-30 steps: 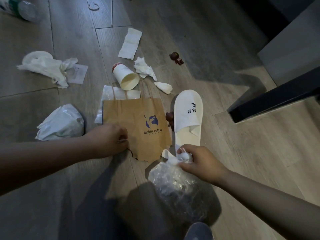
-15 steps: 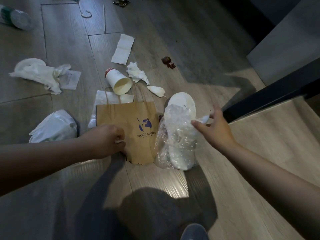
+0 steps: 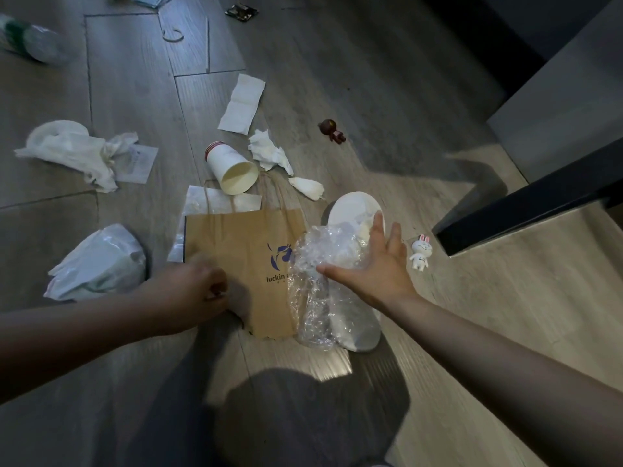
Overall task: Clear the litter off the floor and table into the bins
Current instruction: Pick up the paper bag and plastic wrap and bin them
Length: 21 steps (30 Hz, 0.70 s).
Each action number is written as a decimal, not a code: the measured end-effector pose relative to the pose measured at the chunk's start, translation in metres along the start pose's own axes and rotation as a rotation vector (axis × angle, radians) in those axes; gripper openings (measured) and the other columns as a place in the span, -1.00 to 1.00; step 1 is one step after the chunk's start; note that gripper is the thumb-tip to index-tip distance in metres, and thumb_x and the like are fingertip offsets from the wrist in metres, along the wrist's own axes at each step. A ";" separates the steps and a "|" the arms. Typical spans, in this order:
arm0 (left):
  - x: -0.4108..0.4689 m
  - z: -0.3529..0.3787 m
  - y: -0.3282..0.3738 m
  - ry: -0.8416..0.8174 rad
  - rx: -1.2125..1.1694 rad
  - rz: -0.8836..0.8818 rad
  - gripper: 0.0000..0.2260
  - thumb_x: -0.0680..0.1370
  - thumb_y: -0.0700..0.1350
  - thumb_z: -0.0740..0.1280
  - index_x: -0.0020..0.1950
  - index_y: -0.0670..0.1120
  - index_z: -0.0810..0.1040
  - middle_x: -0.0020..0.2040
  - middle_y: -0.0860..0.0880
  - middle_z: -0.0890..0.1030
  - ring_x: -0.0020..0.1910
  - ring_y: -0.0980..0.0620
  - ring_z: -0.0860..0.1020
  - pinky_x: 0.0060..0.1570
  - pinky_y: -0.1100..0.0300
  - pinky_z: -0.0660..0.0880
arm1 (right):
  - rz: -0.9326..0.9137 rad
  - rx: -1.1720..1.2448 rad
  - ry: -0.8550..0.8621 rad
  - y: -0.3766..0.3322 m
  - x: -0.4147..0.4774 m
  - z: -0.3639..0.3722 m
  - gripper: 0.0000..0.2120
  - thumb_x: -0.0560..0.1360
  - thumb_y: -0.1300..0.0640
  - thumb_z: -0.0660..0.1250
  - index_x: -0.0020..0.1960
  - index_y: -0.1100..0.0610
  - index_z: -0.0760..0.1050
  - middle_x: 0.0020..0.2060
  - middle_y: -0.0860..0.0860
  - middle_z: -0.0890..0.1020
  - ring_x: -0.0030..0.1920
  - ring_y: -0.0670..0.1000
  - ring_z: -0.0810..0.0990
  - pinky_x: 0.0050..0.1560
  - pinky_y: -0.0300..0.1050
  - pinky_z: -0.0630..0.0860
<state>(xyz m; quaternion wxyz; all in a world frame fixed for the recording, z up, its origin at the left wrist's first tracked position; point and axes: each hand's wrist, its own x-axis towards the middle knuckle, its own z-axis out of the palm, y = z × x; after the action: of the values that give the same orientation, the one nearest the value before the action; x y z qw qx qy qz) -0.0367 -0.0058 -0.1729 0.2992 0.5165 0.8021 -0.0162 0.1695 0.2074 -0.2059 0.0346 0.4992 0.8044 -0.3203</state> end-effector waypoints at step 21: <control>0.020 -0.004 0.014 0.030 -0.081 0.028 -0.88 0.55 0.06 0.29 0.06 0.10 0.51 -0.03 0.12 0.54 -0.06 0.19 0.53 -0.03 0.20 0.55 | 0.159 -0.246 0.166 0.082 0.064 -0.055 -0.47 0.48 0.01 0.37 0.41 0.08 0.34 0.31 0.17 0.37 0.16 0.19 0.51 0.08 -0.01 0.46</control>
<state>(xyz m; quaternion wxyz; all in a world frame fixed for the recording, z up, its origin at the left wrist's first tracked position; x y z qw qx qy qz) -0.0330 0.0183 -0.1757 0.3080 0.5152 0.7993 0.0284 0.2198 0.3124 -0.2261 0.0540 0.5781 0.7956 -0.1731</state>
